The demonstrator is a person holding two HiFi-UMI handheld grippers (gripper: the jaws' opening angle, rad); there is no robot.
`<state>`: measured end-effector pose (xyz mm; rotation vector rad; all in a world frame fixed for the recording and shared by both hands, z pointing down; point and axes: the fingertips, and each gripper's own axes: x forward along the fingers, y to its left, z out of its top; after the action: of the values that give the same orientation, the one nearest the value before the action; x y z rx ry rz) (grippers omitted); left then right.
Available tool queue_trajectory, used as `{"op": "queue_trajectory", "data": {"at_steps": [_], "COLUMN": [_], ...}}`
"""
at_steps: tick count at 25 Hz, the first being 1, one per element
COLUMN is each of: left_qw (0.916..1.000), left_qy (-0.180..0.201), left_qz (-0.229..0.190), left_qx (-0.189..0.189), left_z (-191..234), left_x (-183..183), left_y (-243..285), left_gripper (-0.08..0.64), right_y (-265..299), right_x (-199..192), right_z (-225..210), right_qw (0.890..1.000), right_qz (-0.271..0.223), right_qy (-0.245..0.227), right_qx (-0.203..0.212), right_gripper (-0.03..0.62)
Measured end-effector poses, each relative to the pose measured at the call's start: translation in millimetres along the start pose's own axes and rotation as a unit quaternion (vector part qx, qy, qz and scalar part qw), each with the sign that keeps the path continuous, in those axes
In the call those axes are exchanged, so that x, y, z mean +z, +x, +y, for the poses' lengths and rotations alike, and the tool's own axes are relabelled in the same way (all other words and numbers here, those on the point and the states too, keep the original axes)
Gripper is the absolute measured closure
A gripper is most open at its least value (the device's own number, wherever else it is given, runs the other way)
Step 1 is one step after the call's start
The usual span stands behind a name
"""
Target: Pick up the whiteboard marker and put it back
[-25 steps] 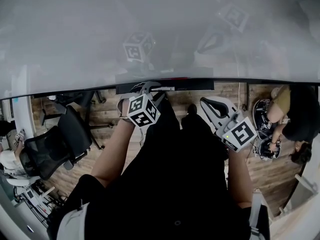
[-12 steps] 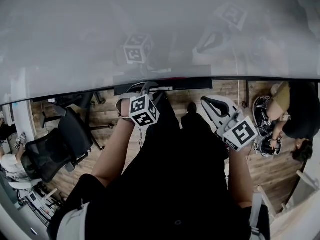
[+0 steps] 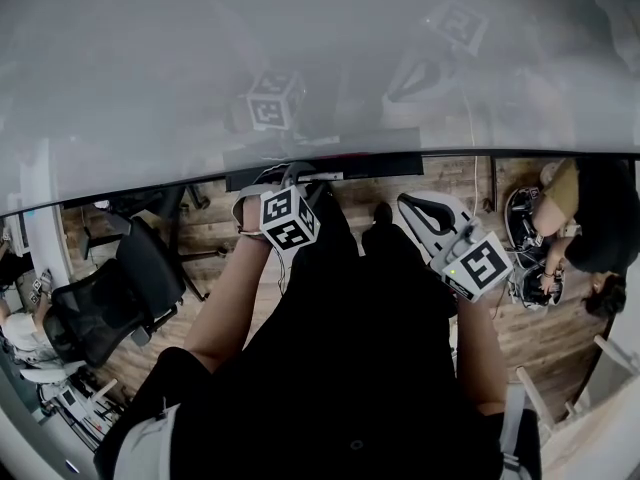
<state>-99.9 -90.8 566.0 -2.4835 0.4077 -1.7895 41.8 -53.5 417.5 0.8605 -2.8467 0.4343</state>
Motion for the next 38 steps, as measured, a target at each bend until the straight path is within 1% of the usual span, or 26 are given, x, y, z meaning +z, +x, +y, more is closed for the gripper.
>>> {"op": "queue_trajectory", "data": {"at_steps": [3, 7, 15, 19, 27, 29, 31, 34, 36, 38], "left_qw": [1.0, 0.9999, 0.9991, 0.9993, 0.9995, 0.999, 0.9975, 0.9925, 0.9854, 0.9741], "left_qy": [0.0, 0.004, 0.01, 0.013, 0.012, 0.008, -0.001, -0.02, -0.04, -0.064], "left_qz": [-0.002, 0.001, 0.004, 0.0, -0.024, -0.043, -0.07, -0.12, -0.164, -0.215], "left_qx": [-0.003, -0.016, -0.04, -0.034, -0.015, -0.008, 0.001, 0.016, 0.022, 0.025], "left_z": [-0.5, -0.8, -2.1, -1.2, -2.2, -2.1, -2.2, -0.1, 1.5, 2.7], "left_x": [-0.2, -3.0, 1.5, 1.5, 6.1, 12.4, 21.5, 37.1, 49.8, 65.2], "left_y": [-0.2, 1.7, 1.8, -1.9, -9.3, -15.0, -23.7, -42.0, -57.3, -74.5], "left_gripper": [0.453, 0.463, 0.479, 0.483, 0.485, 0.485, 0.486, 0.486, 0.486, 0.486], "right_y": [1.6, 2.3, 1.7, 2.5, 3.9, 5.0, 5.0, 5.3, 4.9, 2.6], "right_x": [5.7, -0.7, -1.6, -0.6, -2.8, -2.3, 0.5, 9.6, 15.5, 20.6], "right_z": [0.7, -2.5, -2.9, -3.0, -3.1, -2.0, -0.2, 1.9, 2.5, 2.0], "right_qw": [1.0, 1.0, 1.0, 1.0, 1.0, 1.0, 1.0, 1.0, 0.999, 0.999], "right_qz": [-0.01, 0.005, 0.004, 0.004, 0.003, 0.002, 0.001, -0.003, -0.004, -0.004], "right_qy": [0.007, -0.002, 0.0, 0.0, -0.002, -0.005, -0.009, -0.021, -0.03, -0.039], "right_qx": [-0.003, -0.002, 0.0, 0.001, 0.006, 0.011, 0.015, 0.022, 0.023, 0.023], "right_gripper": [0.572, 0.572, 0.572, 0.572, 0.572, 0.572, 0.572, 0.572, 0.572, 0.572]}}
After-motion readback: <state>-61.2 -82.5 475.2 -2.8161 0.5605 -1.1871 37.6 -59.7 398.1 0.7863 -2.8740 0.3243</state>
